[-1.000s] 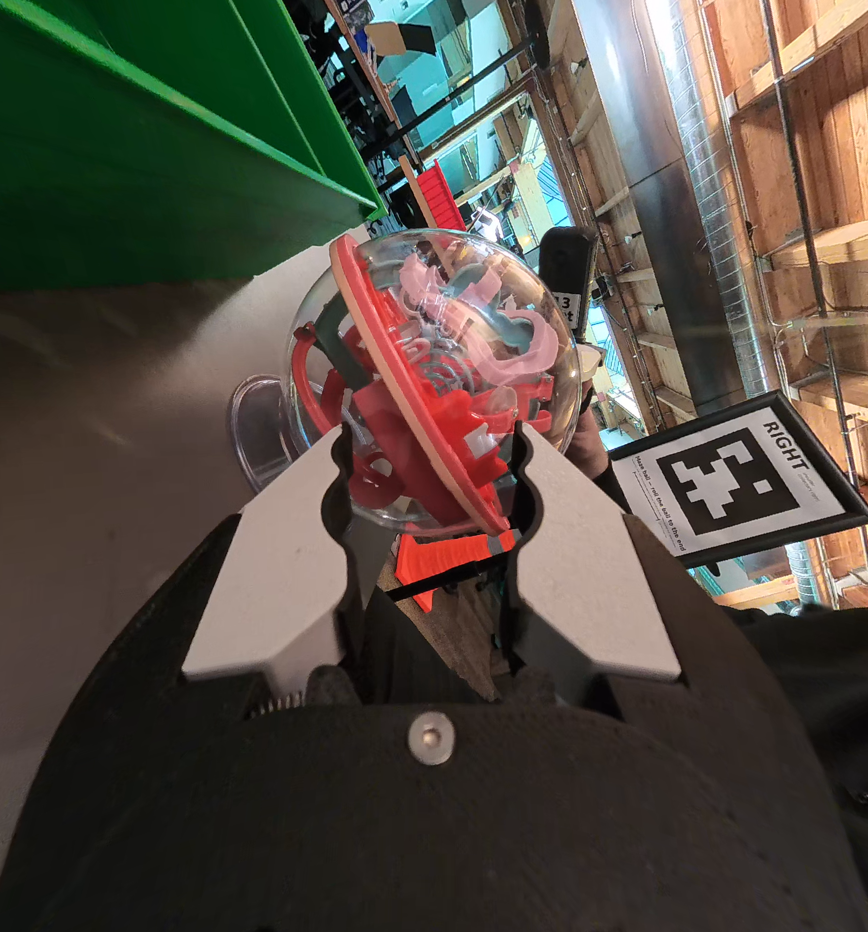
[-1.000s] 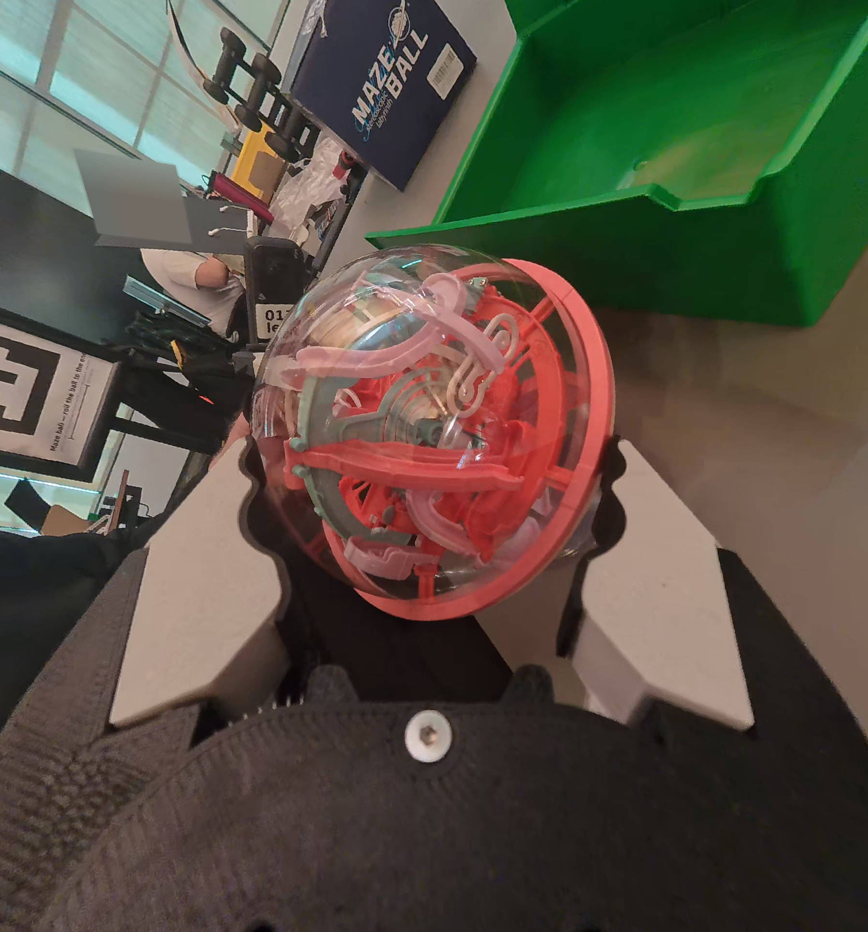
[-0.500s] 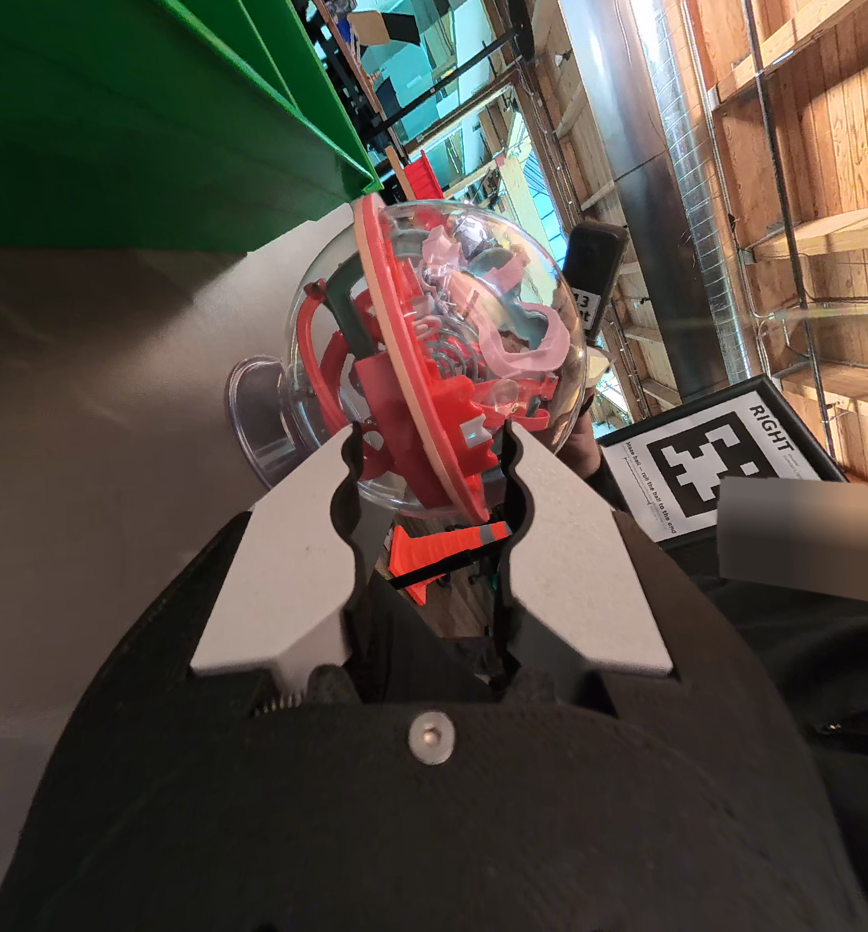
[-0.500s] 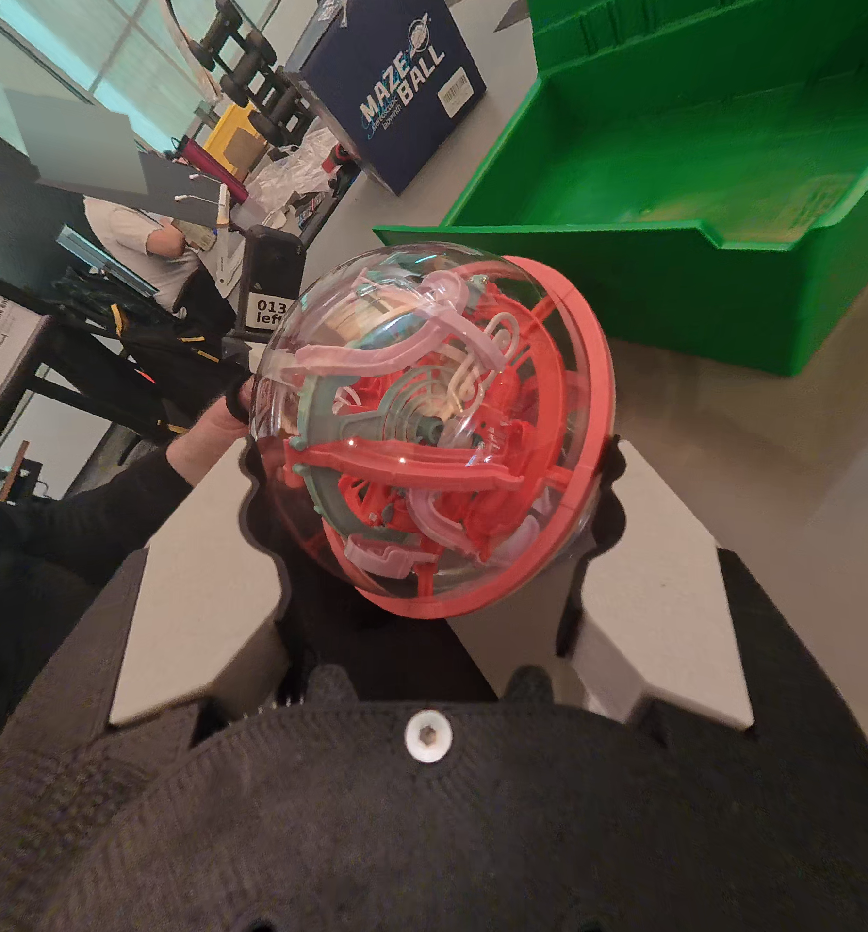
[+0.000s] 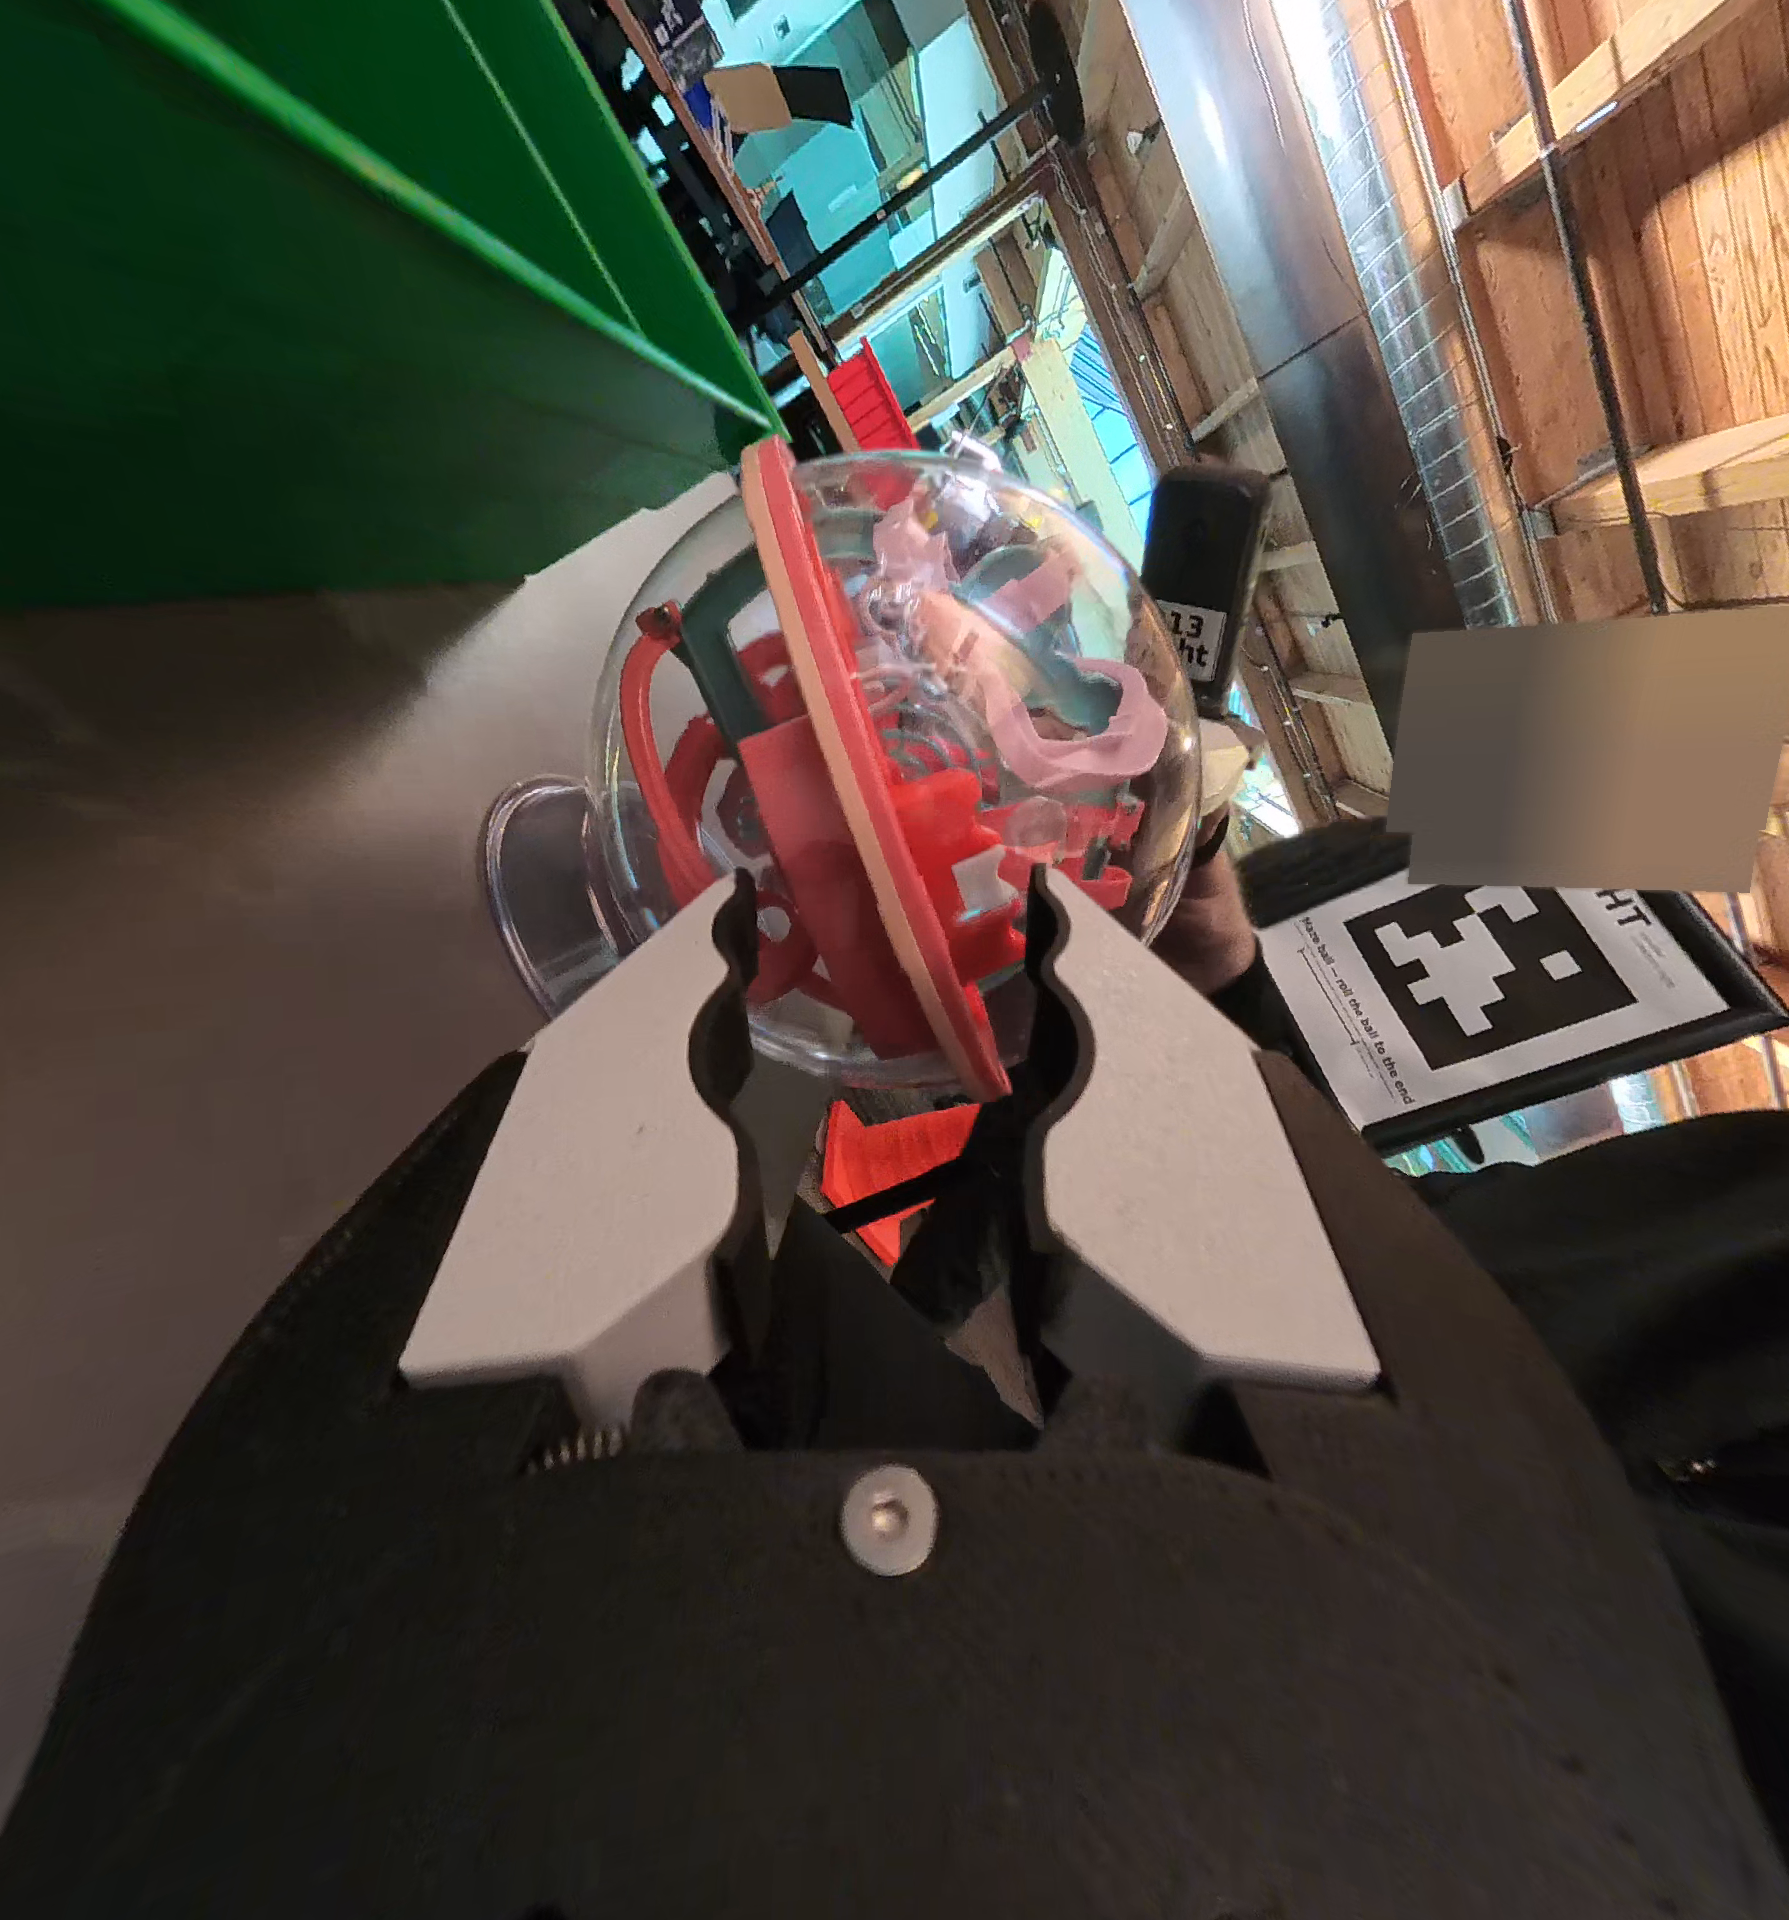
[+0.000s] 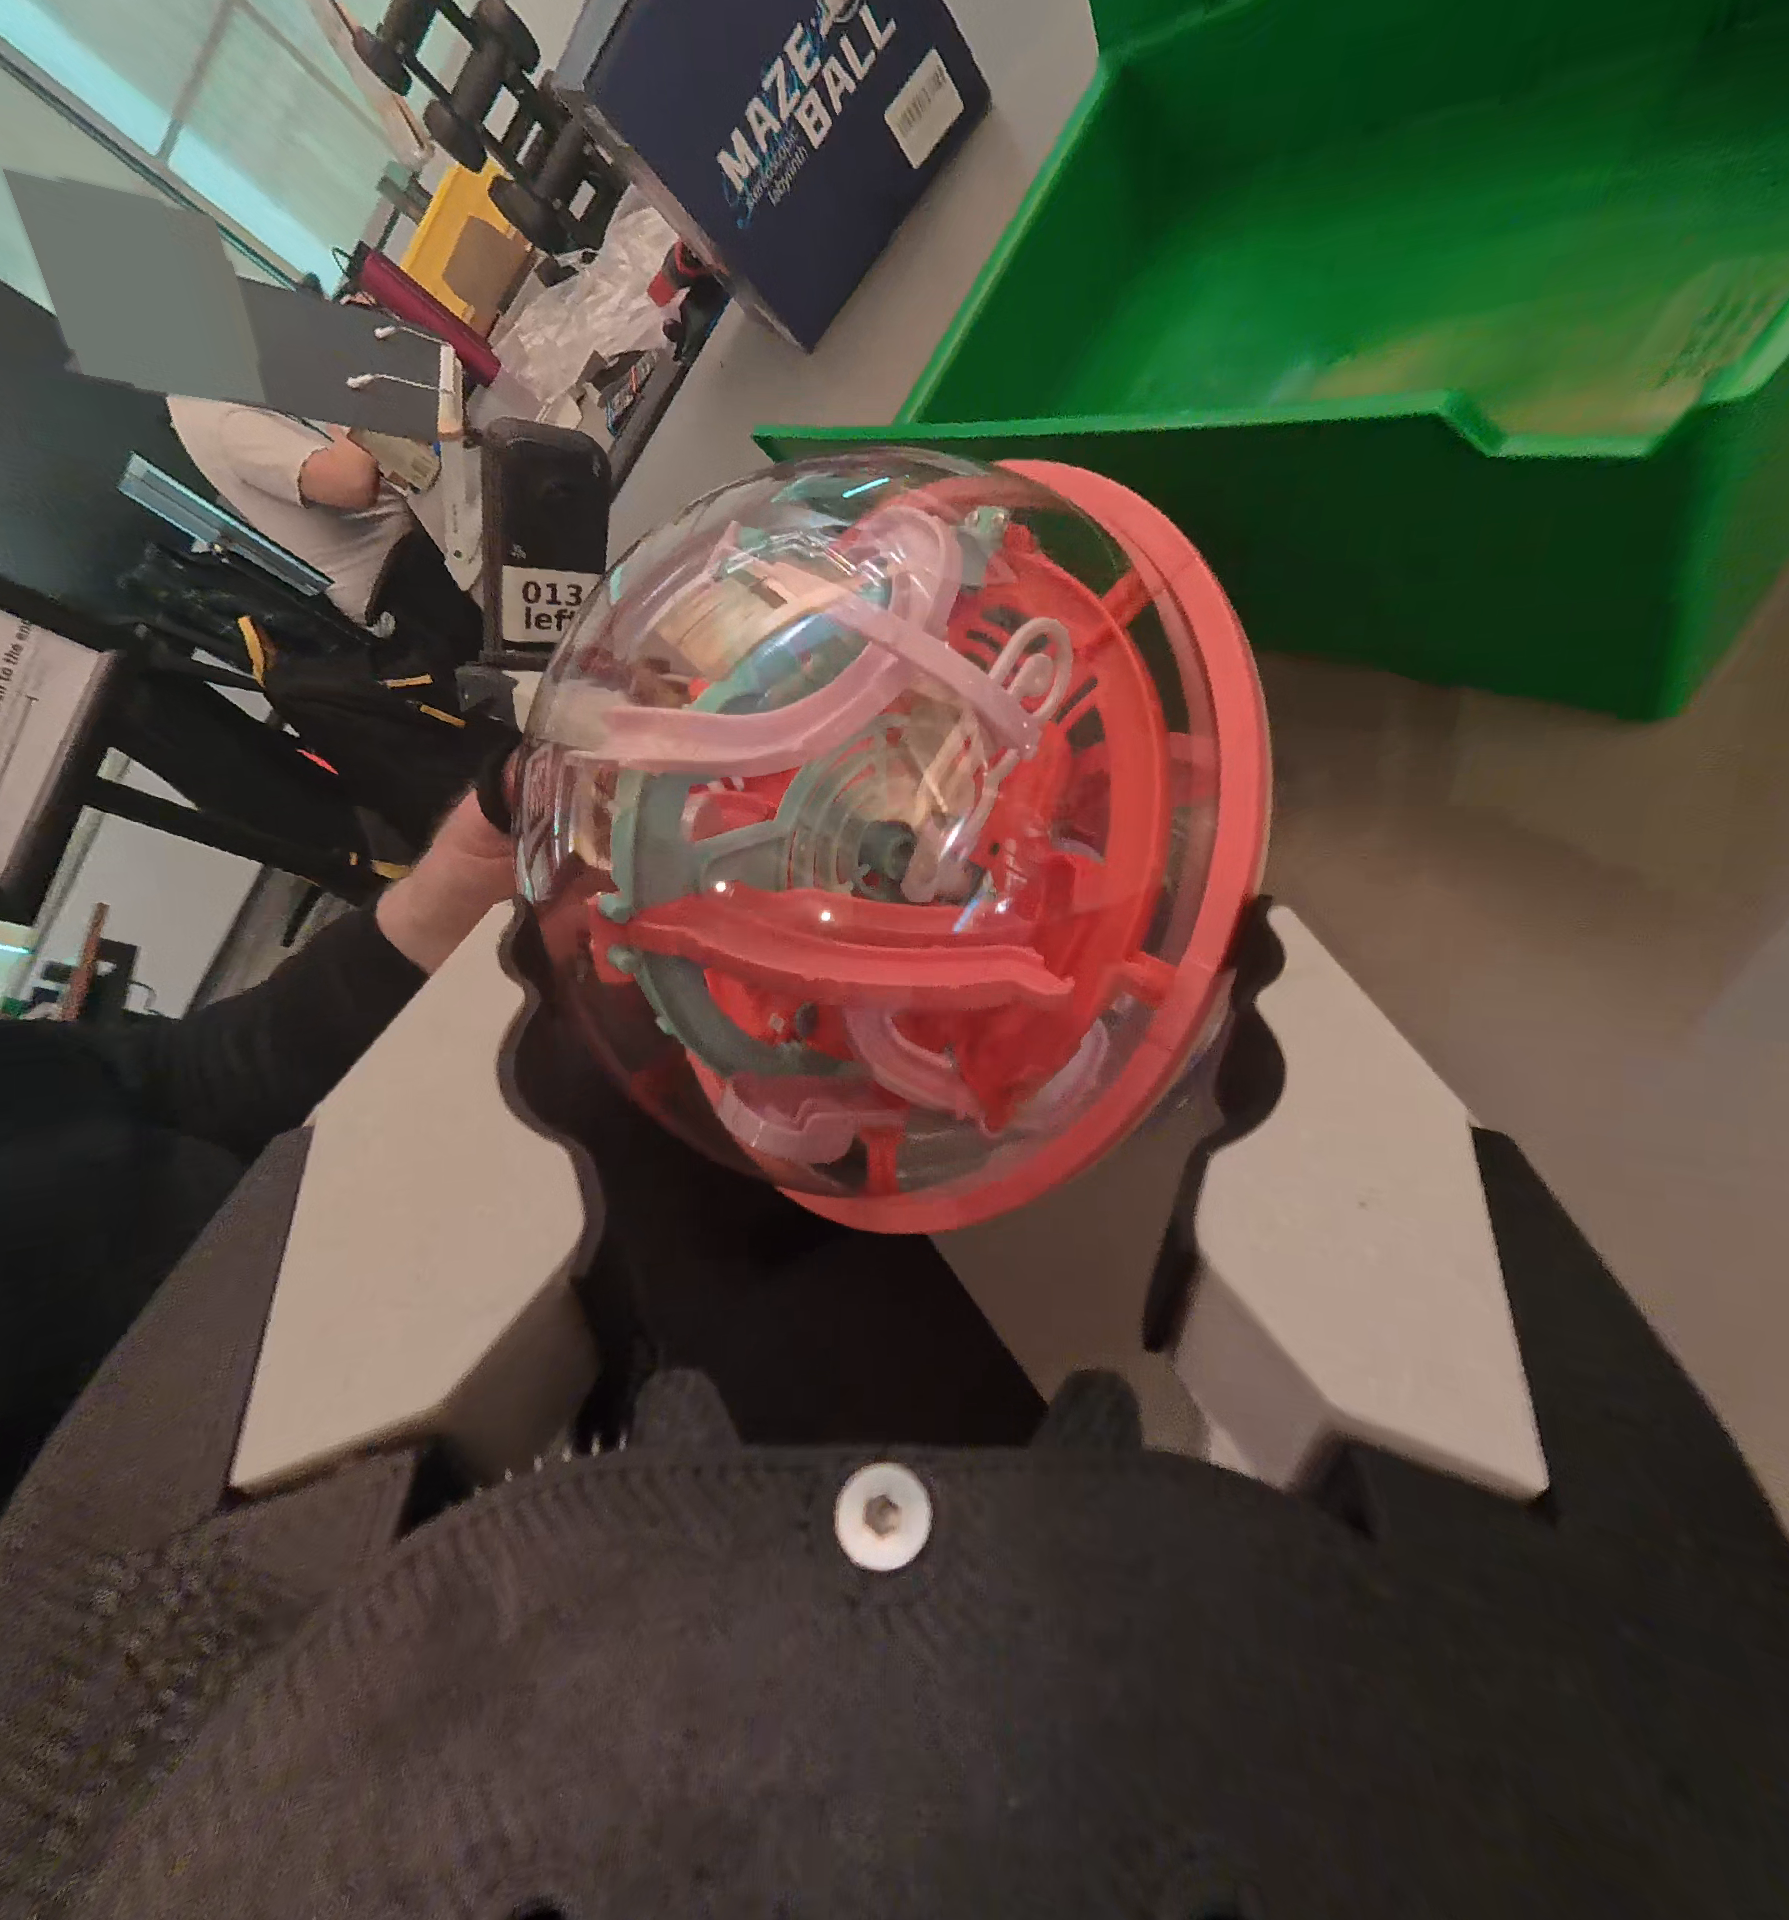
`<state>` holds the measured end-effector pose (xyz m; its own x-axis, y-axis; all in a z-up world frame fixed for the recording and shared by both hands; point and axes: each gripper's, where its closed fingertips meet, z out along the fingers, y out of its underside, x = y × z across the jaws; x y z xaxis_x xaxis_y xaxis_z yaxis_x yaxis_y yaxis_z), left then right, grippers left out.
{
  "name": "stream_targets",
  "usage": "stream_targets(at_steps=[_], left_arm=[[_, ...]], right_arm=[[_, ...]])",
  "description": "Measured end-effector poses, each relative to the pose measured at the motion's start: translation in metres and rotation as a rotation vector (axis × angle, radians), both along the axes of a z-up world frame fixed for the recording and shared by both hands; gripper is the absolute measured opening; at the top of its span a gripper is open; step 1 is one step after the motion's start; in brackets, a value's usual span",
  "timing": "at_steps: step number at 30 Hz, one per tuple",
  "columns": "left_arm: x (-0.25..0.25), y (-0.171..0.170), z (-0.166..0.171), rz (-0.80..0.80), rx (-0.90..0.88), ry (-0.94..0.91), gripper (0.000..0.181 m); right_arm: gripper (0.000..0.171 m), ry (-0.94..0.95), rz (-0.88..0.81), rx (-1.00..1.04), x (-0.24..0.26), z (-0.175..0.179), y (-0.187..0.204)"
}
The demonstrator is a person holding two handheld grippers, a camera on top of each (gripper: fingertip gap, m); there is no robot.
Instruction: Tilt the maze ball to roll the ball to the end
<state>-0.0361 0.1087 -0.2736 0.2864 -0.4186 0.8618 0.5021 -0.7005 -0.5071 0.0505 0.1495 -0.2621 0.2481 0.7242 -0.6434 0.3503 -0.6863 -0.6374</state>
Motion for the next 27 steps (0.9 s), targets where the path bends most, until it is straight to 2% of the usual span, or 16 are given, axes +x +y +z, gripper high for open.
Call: stream_targets(at_steps=[8, 10, 14, 17, 22, 25, 27], left_arm=[[-0.006, 0.012, 0.008, 0.027, -0.004, 0.032, 0.052], [-0.007, 0.015, 0.009, 0.029, -0.009, 0.038, 0.052], [-0.016, 0.016, 0.021, 0.042, 0.032, 0.009, 0.057], [-0.029, 0.01, 0.021, 0.069, 0.093, 0.162, 0.07], [-0.038, -0.004, 0.004, -0.009, 0.259, 0.639, 0.084], [-0.042, 0.002, -0.007, -0.025, 0.397, 0.942, 0.098], [-0.035, 0.008, -0.005, -0.054, 0.504, 1.105, 0.109]], right_arm=[[0.121, 0.011, -0.019, -0.167, 0.003, -0.002, 0.003], [0.125, -0.012, 0.012, -0.099, 0.003, -0.003, 0.003], [0.144, -0.02, 0.09, 0.163, 0.004, 0.006, 0.003], [0.151, -0.056, 0.149, 0.385, 0.013, 0.01, 0.006], [0.155, -0.208, 0.361, 0.828, 0.021, -0.007, -0.002], [0.154, -0.228, 0.457, 1.07, 0.012, -0.009, -0.011], [0.145, -0.246, 0.491, 1.16, 0.007, -0.012, -0.012]])
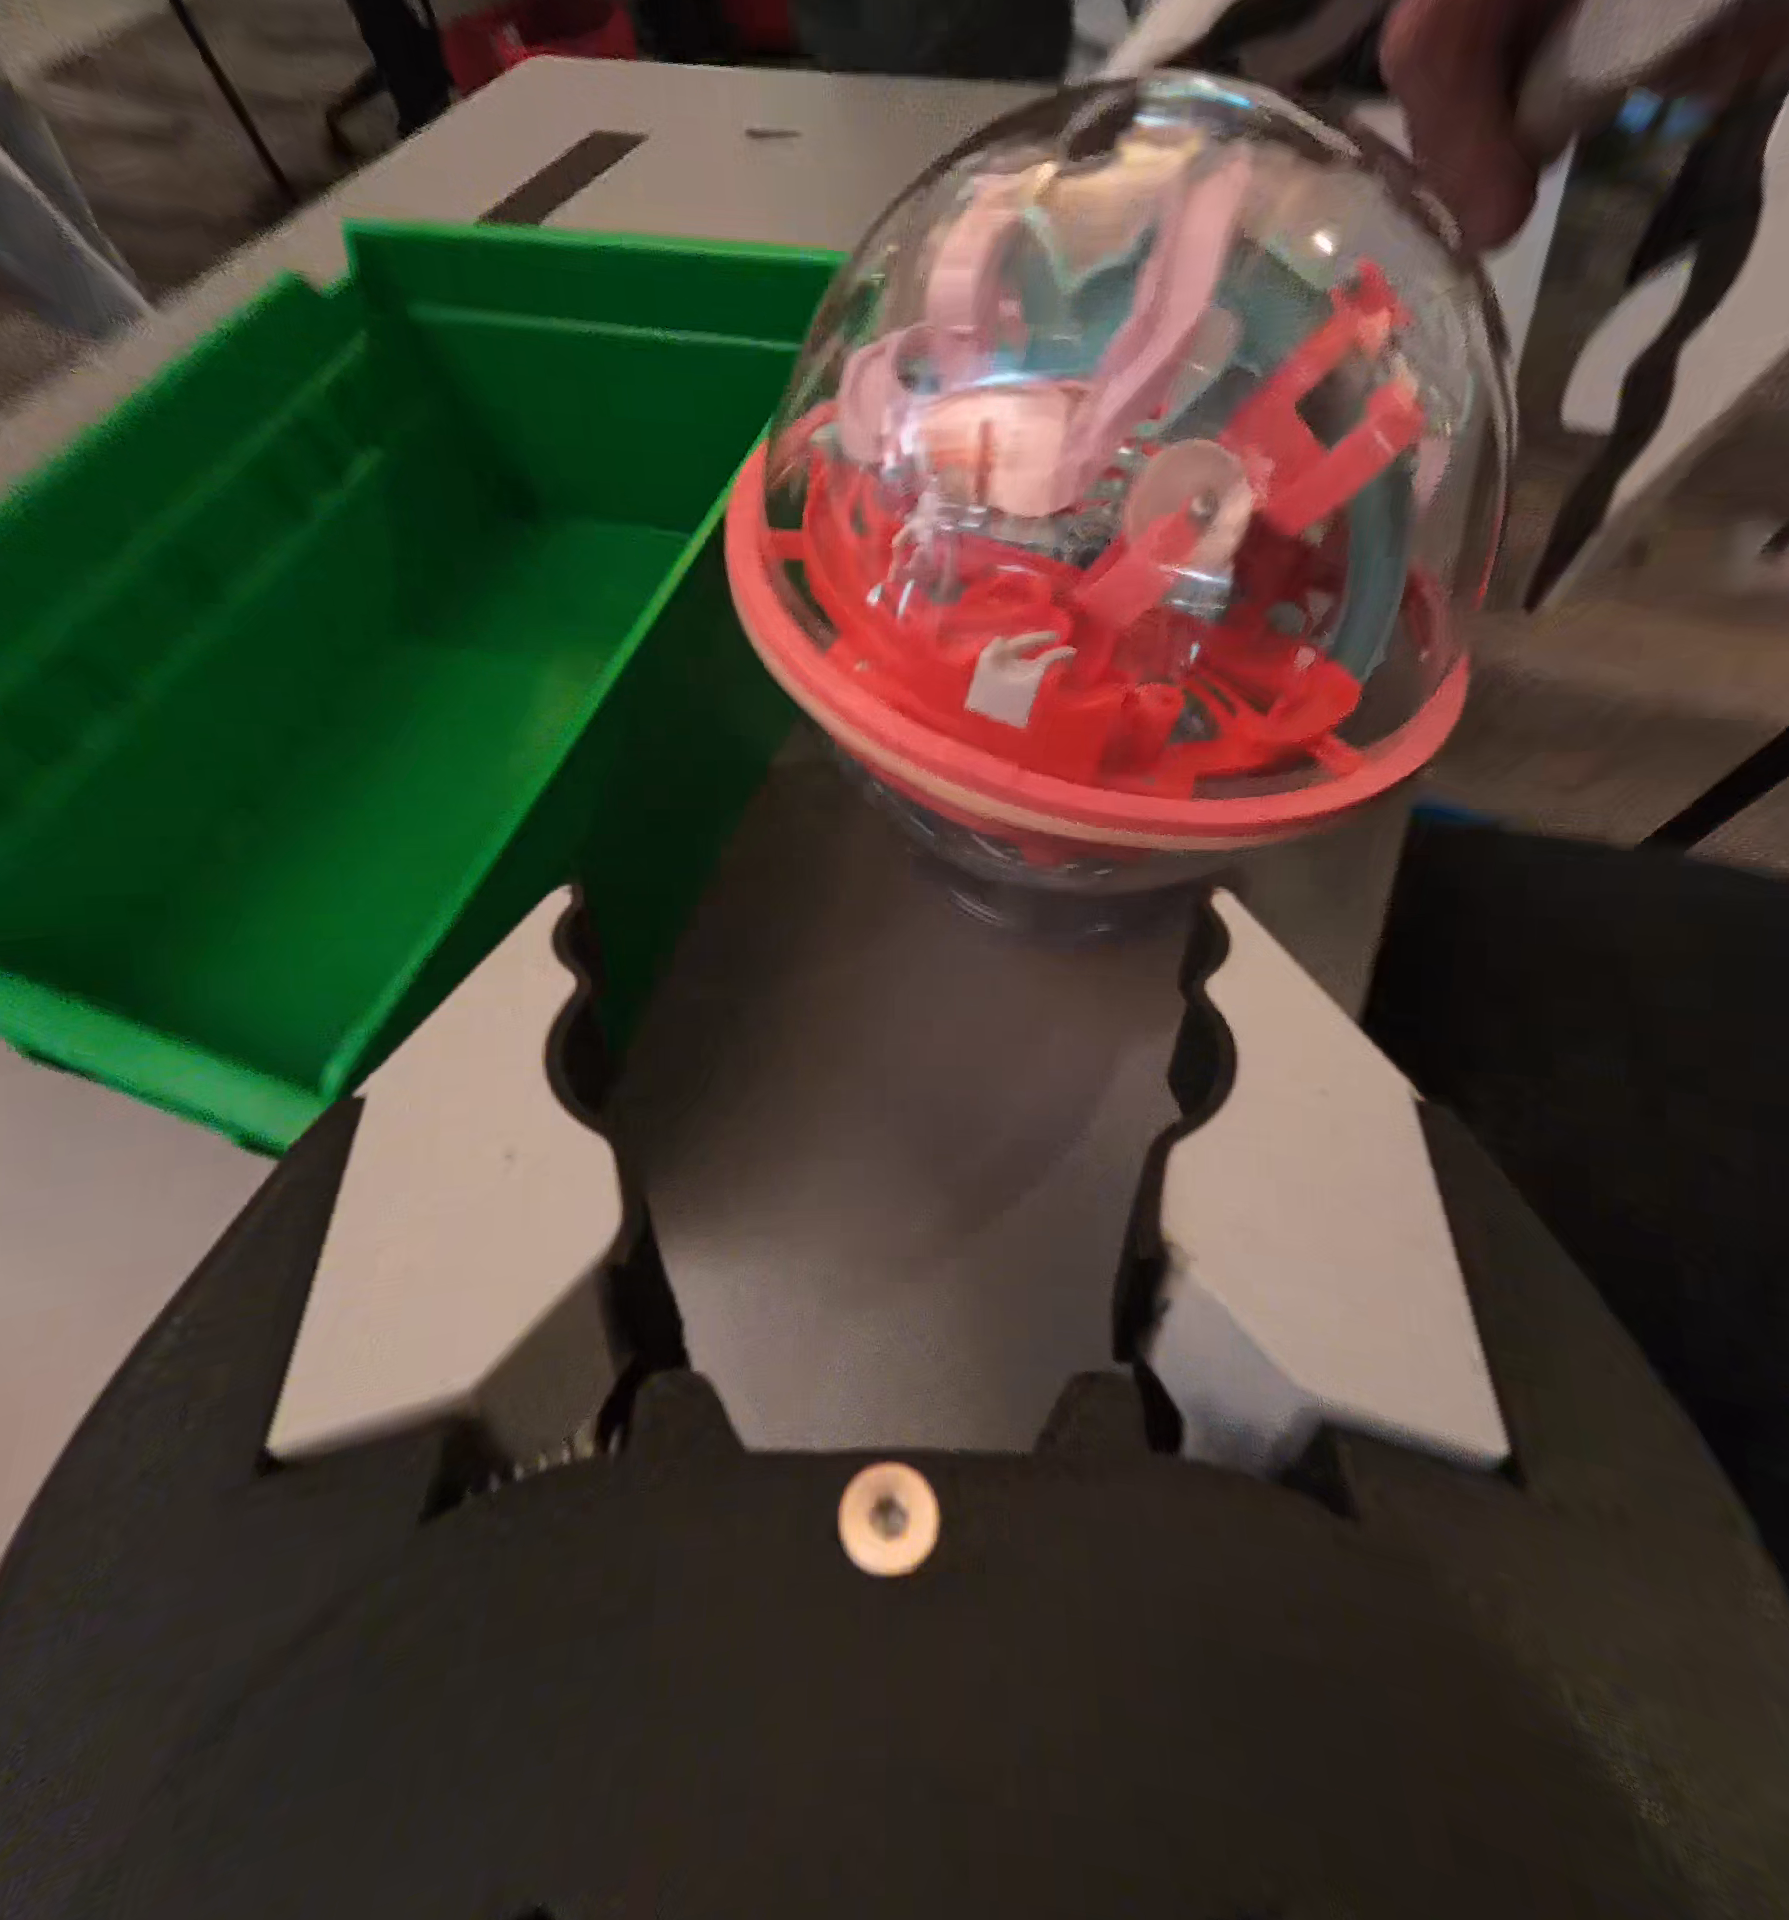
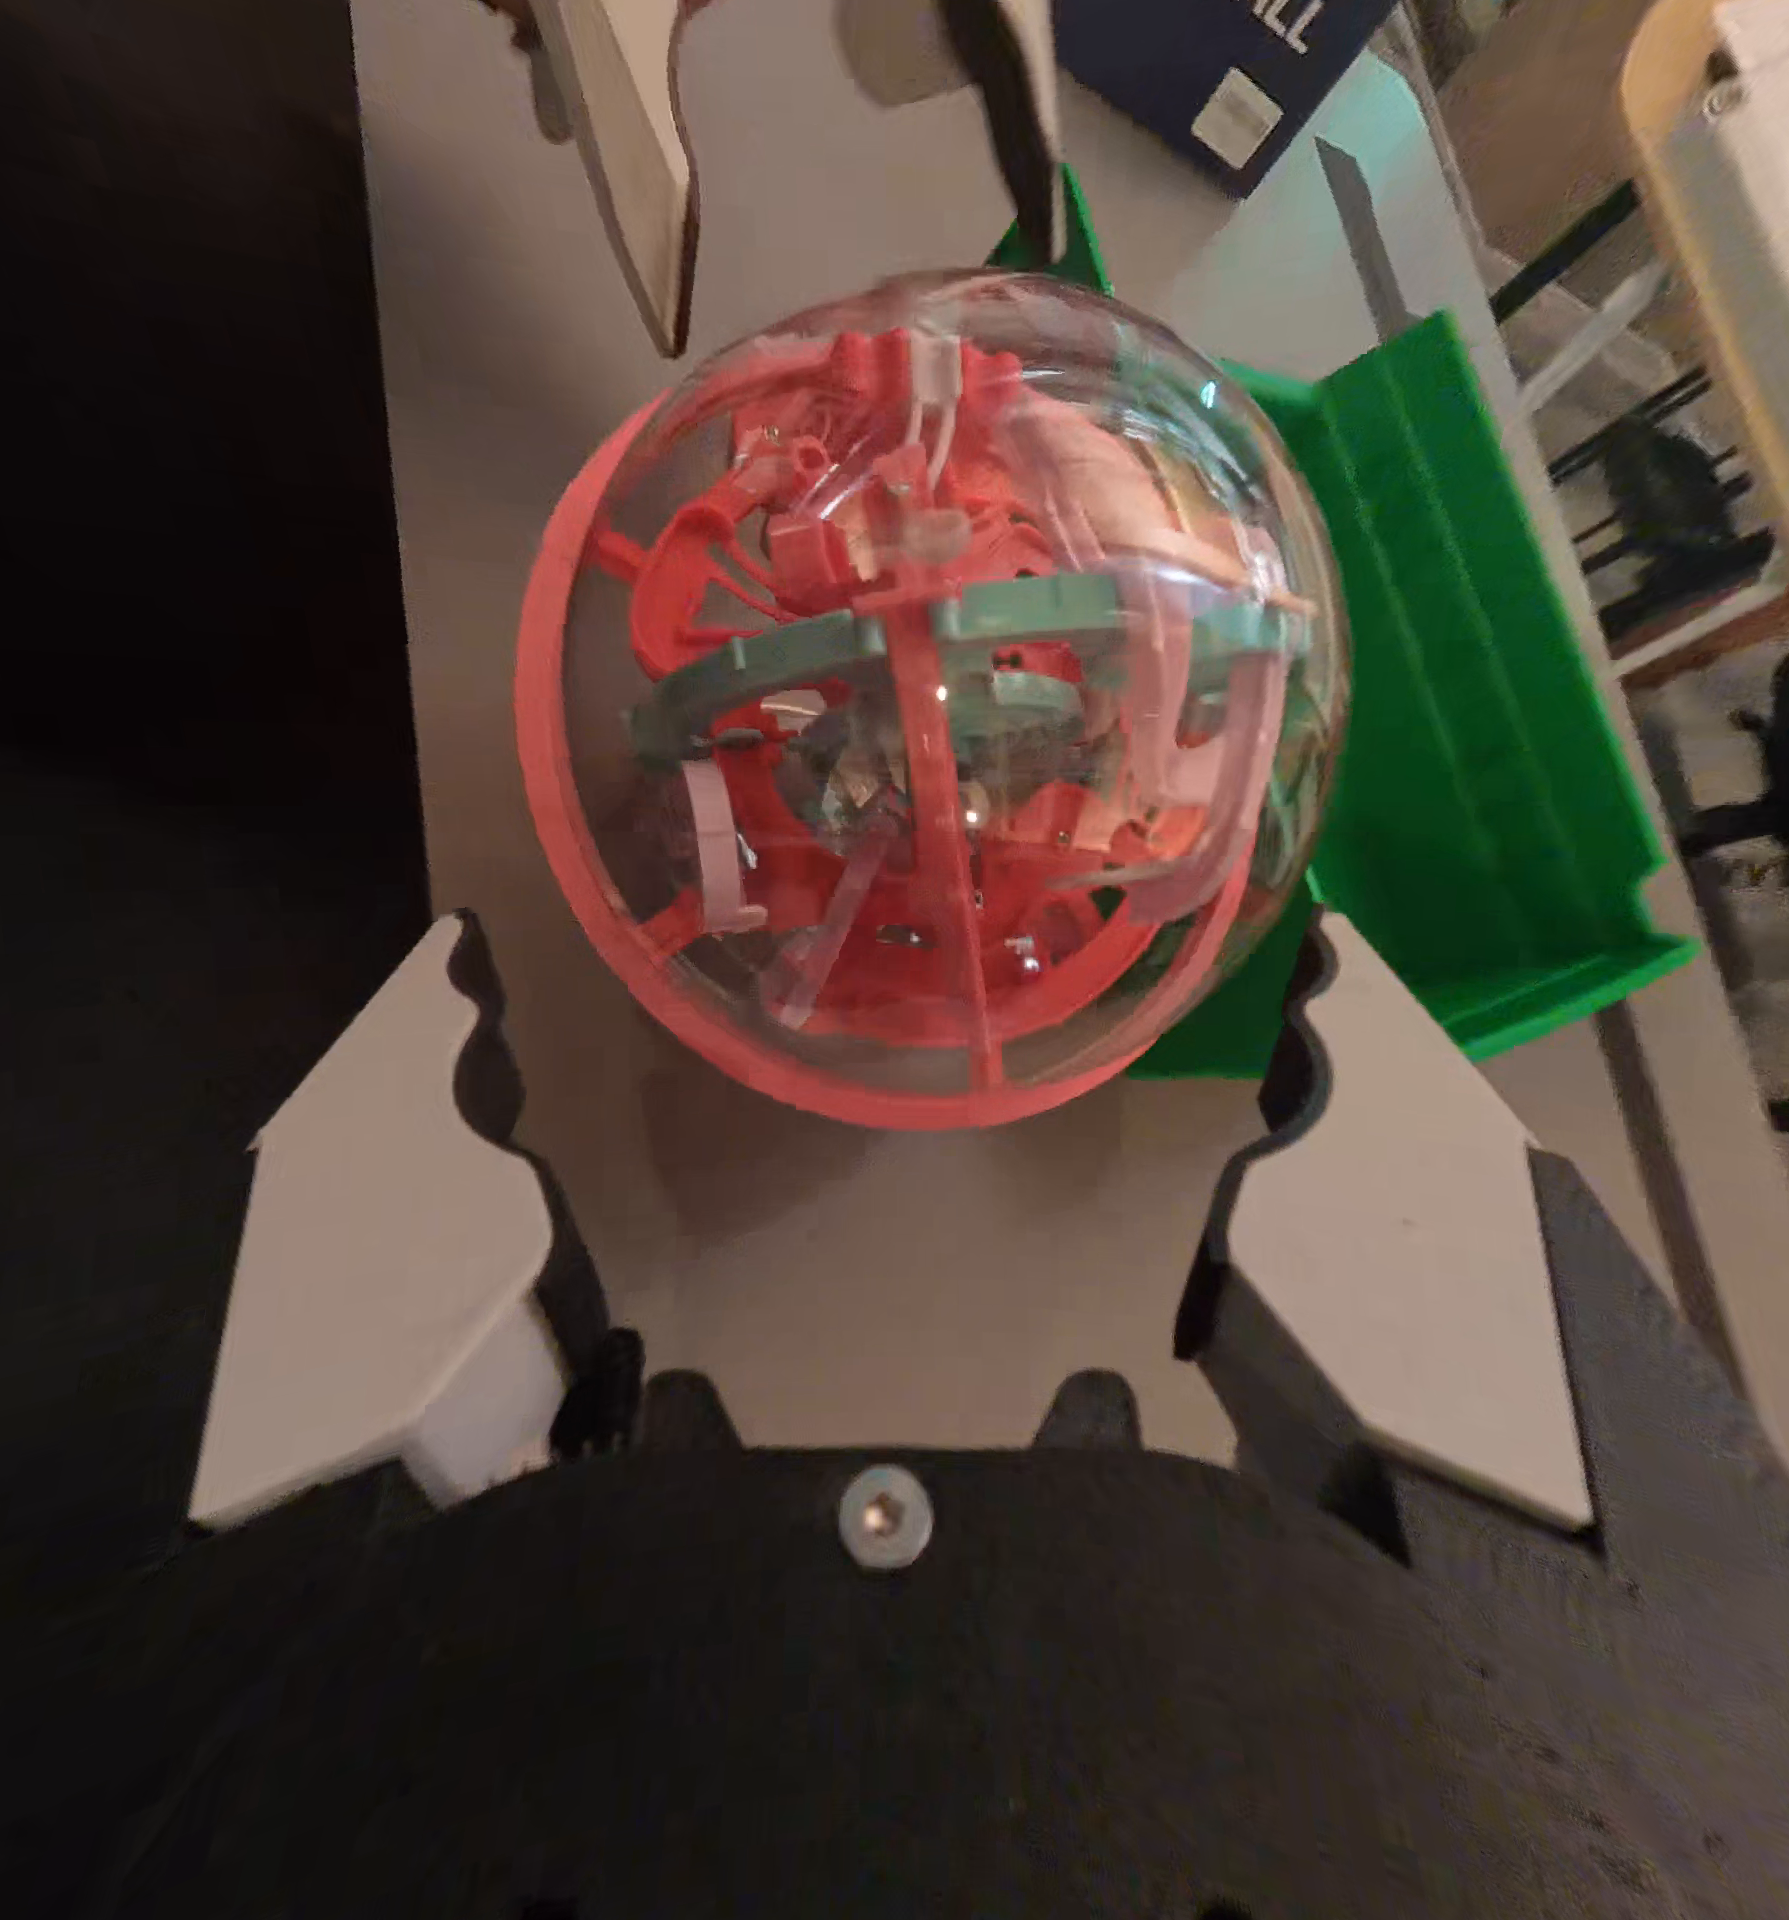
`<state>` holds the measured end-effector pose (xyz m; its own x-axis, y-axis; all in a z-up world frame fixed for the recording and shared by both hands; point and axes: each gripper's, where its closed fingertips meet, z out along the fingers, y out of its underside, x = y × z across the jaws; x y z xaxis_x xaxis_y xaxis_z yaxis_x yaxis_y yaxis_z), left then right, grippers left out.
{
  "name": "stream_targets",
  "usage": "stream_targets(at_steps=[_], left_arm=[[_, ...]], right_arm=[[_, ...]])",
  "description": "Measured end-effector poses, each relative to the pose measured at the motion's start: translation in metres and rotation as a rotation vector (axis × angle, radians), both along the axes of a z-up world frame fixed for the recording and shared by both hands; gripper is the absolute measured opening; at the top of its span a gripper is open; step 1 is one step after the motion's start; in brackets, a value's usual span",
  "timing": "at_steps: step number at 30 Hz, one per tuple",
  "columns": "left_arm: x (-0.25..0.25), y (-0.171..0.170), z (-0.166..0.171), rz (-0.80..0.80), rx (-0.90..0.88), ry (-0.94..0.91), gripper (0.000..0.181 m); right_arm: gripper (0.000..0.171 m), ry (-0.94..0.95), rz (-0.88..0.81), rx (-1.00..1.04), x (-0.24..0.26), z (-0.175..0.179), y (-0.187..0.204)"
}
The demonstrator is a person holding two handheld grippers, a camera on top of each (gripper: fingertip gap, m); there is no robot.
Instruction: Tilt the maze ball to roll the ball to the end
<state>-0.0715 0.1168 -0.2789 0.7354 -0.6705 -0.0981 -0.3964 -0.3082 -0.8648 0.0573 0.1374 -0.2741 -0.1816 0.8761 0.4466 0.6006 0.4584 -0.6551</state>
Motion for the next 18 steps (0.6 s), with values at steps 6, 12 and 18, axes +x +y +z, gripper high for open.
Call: stream_targets(at_steps=[6, 12, 18], left_arm=[[0.038, -0.001, -0.001, -0.225, 0.069, 0.241, 0.1], [0.042, 0.004, 0.012, -0.268, -0.068, 0.075, 0.097], [0.044, 0.019, 0.027, -0.246, -0.299, -0.215, 0.095]], right_arm=[[0.136, 0.012, -0.004, -0.031, -0.009, 0.0, 0.007], [0.135, -0.022, -0.031, -0.317, -0.008, -0.003, 0.011], [0.135, -0.048, -0.05, -0.739, -0.008, -0.004, 0.013]])
